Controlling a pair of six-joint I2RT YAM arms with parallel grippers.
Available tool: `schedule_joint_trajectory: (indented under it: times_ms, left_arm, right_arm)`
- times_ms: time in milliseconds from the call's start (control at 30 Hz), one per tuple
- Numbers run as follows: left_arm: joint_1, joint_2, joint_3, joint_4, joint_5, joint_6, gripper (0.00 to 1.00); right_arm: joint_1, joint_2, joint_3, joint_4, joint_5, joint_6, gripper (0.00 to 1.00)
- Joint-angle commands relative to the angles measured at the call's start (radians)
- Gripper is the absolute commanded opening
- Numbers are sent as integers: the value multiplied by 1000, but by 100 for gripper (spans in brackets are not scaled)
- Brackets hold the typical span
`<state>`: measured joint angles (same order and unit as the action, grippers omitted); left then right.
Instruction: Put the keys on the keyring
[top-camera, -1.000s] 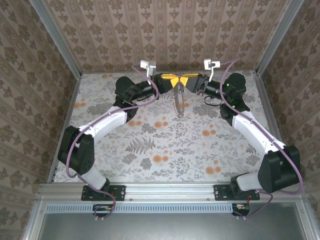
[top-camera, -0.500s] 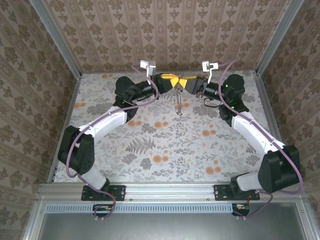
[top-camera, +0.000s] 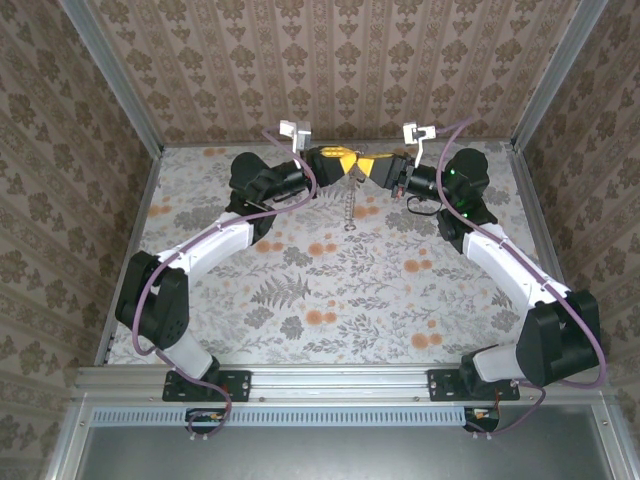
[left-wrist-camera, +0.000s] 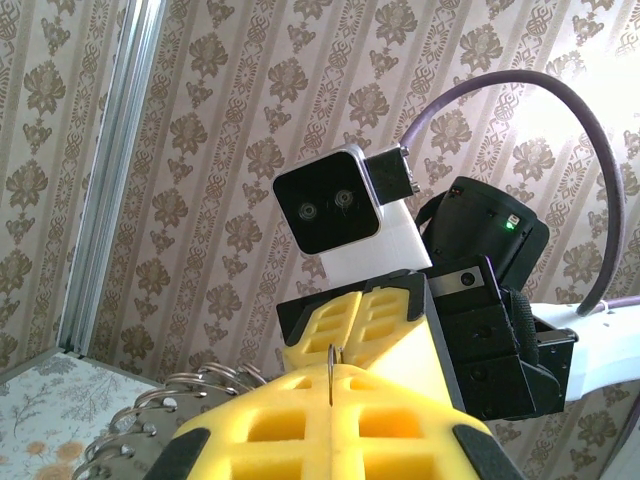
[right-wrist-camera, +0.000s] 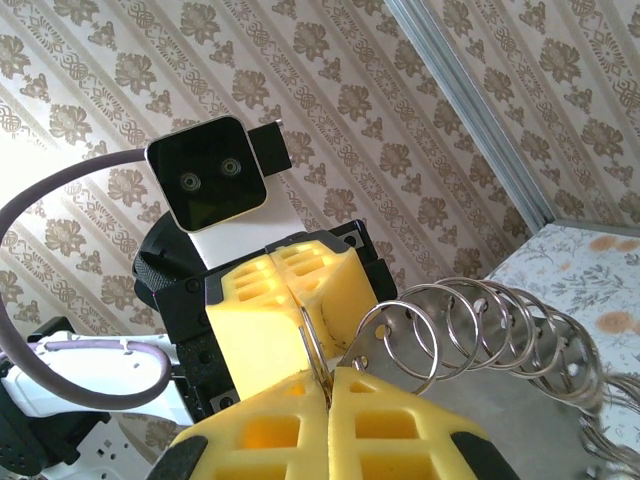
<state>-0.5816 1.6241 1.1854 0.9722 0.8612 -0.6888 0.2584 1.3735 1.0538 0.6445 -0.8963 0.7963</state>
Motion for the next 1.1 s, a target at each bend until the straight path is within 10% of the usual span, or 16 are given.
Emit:
schedule_joint_trajectory:
  times_ms: [0, 167, 500, 1067]
  left_arm:
    - [4, -8, -6, 24, -21, 4, 5]
    - [25, -34, -20, -22, -43, 42, 29]
    - [118, -102, 19, -230, 51, 152, 46]
    - [155, -43, 413, -1255, 246, 800, 54]
  right_arm:
    - [2, -37, 9, -42, 37, -38, 0]
    - [-6, -50, 39, -190, 53, -124, 0]
    - [-33, -35, 153, -577, 26, -399, 0]
    - [-54, 96, 377, -1083, -45, -829, 0]
